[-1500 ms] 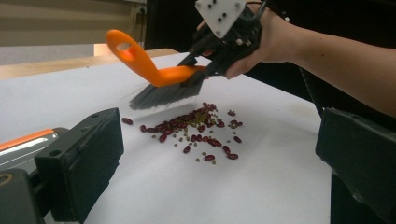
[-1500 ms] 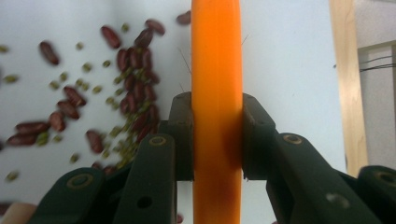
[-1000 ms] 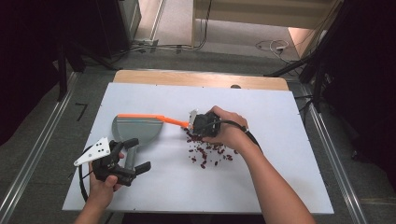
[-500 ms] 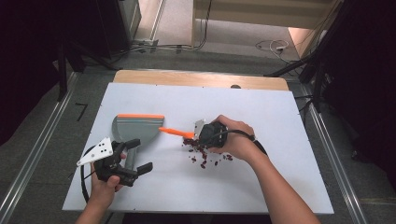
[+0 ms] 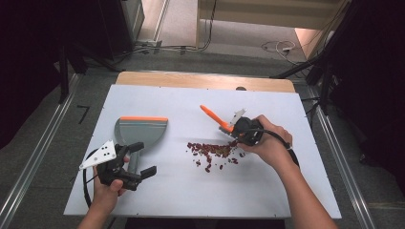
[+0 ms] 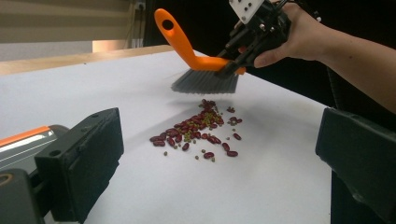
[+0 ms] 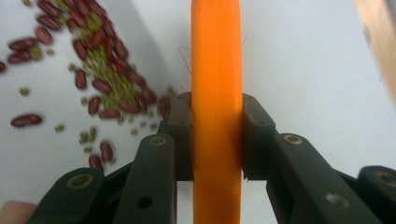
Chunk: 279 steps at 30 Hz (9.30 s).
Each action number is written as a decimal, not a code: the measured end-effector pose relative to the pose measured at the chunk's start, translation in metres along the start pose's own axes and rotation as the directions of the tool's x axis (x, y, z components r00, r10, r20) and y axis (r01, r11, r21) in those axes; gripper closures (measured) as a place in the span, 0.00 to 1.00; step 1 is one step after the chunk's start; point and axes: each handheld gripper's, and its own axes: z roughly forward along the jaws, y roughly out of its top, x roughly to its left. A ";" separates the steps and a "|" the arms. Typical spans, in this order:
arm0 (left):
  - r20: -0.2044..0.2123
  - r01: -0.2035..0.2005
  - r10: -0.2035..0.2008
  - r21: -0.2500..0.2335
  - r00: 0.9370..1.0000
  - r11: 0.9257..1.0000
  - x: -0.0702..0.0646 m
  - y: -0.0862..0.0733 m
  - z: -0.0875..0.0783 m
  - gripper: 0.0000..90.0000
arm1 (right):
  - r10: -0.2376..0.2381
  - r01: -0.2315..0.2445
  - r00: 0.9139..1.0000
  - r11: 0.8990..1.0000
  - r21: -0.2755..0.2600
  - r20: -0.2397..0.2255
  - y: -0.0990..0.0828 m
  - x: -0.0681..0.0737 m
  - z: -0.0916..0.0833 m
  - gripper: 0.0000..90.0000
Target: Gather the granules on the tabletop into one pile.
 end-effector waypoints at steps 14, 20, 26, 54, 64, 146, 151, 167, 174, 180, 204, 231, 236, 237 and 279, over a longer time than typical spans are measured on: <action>-0.001 0.000 0.000 0.000 1.000 1.000 0.000 0.000 0.000 0.02 | 0.191 -0.194 0.981 0.977 0.089 0.040 -0.014 0.011 0.010 0.76; -0.001 0.000 0.000 -0.003 1.000 1.000 0.000 0.000 -0.001 0.02 | 0.215 -0.213 0.976 0.974 0.076 -0.023 -0.002 0.022 0.006 0.76; -0.001 -0.002 0.002 -0.003 1.000 1.000 0.000 0.001 -0.002 0.02 | 0.221 -0.218 0.974 0.974 0.068 -0.039 0.007 0.032 0.005 0.76; -0.004 0.002 -0.002 -0.002 1.000 1.000 0.002 0.000 -0.003 0.02 | -0.188 0.188 0.982 0.980 -0.059 0.008 0.052 0.028 0.031 0.76; -0.002 0.000 0.000 -0.001 1.000 1.000 -0.001 0.000 0.000 0.02 | -0.191 0.184 0.980 0.976 -0.117 -0.052 0.034 0.031 0.002 0.76; -0.008 0.007 -0.007 -0.002 1.000 1.000 0.001 0.000 -0.002 0.02 | -0.113 0.068 0.831 0.992 -0.103 -0.544 0.009 0.018 0.000 0.76; -0.011 0.007 -0.007 -0.002 1.000 1.000 0.002 0.000 -0.002 0.02 | -0.255 0.200 0.791 0.967 -0.158 -0.556 0.007 0.023 0.008 0.76; -0.008 0.005 -0.005 -0.002 1.000 1.000 0.002 0.000 -0.002 0.02 | -0.336 0.269 0.774 0.942 -0.202 -0.536 0.029 0.001 0.025 0.76; -0.008 0.005 -0.005 0.000 1.000 1.000 0.002 -0.001 -0.002 0.02 | -0.283 0.215 0.801 0.959 -0.186 -0.527 0.034 -0.008 0.031 0.76; -0.007 0.003 -0.003 0.004 1.000 1.000 0.002 -0.001 -0.002 0.02 | -0.272 0.202 0.817 0.961 -0.189 -0.509 0.036 -0.012 0.032 0.76; -0.007 0.003 -0.003 -0.007 1.000 1.000 0.003 0.000 -0.005 0.02 | 0.358 -0.435 0.730 0.900 0.008 -0.583 0.085 0.046 0.040 0.76; -0.006 0.004 -0.004 -0.001 1.000 1.000 0.002 0.000 -0.002 0.02 | 0.557 -0.582 0.656 0.803 0.127 -0.510 0.009 -0.003 0.039 0.76; -0.006 0.004 -0.004 -0.003 1.000 1.000 0.002 0.000 -0.003 0.02 | 0.563 -0.587 0.657 0.799 0.128 -0.502 0.002 -0.007 0.038 0.76; -0.006 0.005 -0.005 -0.003 1.000 1.000 0.002 0.000 -0.003 0.02 | 0.563 -0.588 0.657 0.799 0.127 -0.500 0.001 -0.008 0.038 0.76; -0.004 0.002 -0.002 -0.002 1.000 1.000 0.001 0.000 -0.001 0.02 | 0.680 -0.710 0.590 0.693 0.121 -0.436 0.017 -0.007 0.042 0.76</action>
